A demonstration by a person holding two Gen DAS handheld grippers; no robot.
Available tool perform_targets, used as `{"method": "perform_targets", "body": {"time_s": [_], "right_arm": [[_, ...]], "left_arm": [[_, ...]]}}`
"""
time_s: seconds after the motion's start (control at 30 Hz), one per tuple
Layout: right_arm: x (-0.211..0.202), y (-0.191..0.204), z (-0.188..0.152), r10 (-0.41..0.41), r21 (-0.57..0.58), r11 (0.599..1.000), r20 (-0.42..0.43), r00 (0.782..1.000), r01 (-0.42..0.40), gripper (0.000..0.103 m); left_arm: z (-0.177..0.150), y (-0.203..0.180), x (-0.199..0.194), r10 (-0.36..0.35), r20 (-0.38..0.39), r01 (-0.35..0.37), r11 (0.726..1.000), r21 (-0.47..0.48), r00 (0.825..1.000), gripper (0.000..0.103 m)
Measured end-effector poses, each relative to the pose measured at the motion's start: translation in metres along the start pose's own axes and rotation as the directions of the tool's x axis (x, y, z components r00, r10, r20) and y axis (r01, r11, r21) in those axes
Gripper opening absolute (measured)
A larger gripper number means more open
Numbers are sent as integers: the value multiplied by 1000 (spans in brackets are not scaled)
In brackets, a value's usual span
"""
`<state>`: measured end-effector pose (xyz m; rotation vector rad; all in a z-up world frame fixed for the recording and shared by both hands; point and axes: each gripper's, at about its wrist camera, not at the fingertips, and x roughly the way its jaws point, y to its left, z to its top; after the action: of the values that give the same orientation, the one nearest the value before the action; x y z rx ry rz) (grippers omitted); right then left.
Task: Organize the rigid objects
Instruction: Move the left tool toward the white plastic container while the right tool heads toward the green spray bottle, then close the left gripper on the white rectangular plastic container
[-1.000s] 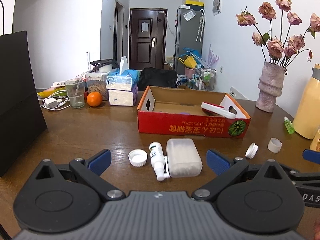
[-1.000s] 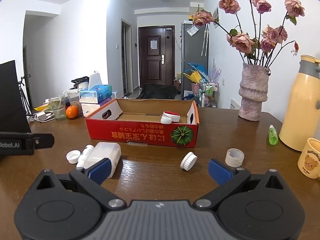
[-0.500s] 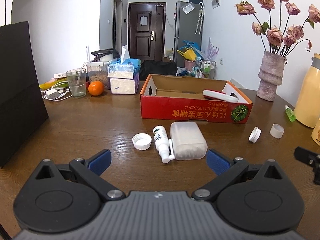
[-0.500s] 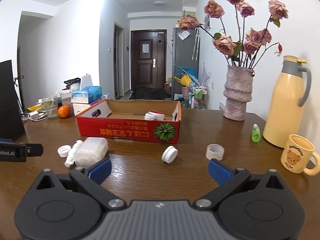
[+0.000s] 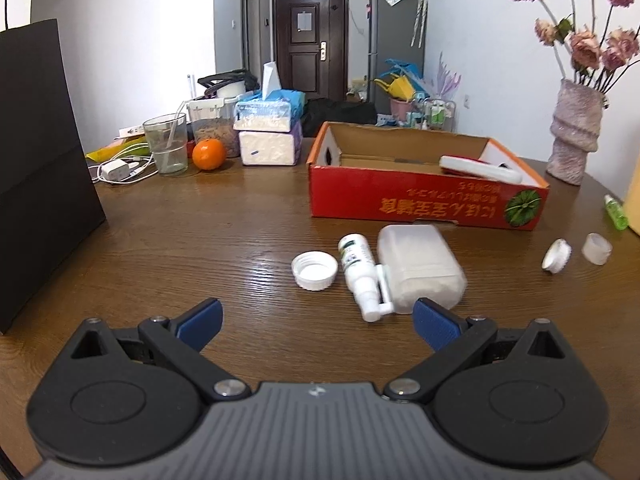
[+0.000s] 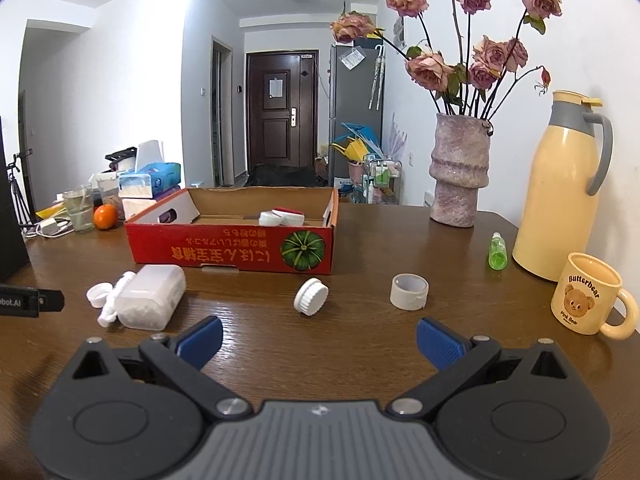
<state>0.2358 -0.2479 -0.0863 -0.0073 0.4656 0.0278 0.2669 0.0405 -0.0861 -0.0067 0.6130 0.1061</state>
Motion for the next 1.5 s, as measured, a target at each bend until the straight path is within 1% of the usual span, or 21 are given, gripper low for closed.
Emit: {"method": "perform_targets", "body": {"time_s": [0.1,0.17,0.23,0.3,0.47,0.7,0.8,0.9,1.23,1.33,1.37,1.4,1.47,1.5], "right_arm": [[5,-5,-2,-10,3,1000,-8,1000,11,103],[8,-9,-4,-16,5,1000,-15,1000,16,103],[11,-12,-6,-21,10,1000,-21,1000,22,103],[14,-14,-6,-26,17,1000,-25,999,26,103],[21,-15,-7,-29,18,999,-36,999,30,103],[30,-23,-7,-36,28,999,-47,998,37,103],[32,-29,-7,-41,36,998,-47,998,43,103],[36,-34,-7,-43,38,998,-49,998,45,103],[53,-44,0,-38,25,999,-47,998,39,103],[59,-47,3,-33,20,999,-45,998,34,103],[61,-49,5,-33,18,999,-45,998,34,103],[63,-50,5,-35,17,999,-46,998,36,103],[67,-53,6,-37,17,999,-46,998,38,103],[69,-54,6,-37,18,999,-49,998,38,103]], "left_arm": [[1,6,14,31,-20,-31,1000,3,999,103],[3,9,23,39,-38,-39,999,-2,999,103],[4,10,30,38,-52,-39,999,-9,998,103],[7,9,33,22,-52,-23,1000,-16,998,103],[16,-14,36,-13,-37,13,1000,6,999,103],[31,-54,49,-56,-35,57,998,29,998,103],[35,-68,58,-54,-40,56,998,37,998,103],[37,-83,70,-35,-48,37,998,54,998,103],[35,-100,97,2,-74,1,999,43,997,102],[35,-102,106,8,-95,-5,999,37,995,96],[34,-103,109,7,-104,-3,999,36,995,90],[33,-104,111,6,-109,-1,999,40,994,81],[33,-105,114,5,-122,0,999,42,993,72],[32,-106,117,7,-128,-1,999,41,992,71]]}}
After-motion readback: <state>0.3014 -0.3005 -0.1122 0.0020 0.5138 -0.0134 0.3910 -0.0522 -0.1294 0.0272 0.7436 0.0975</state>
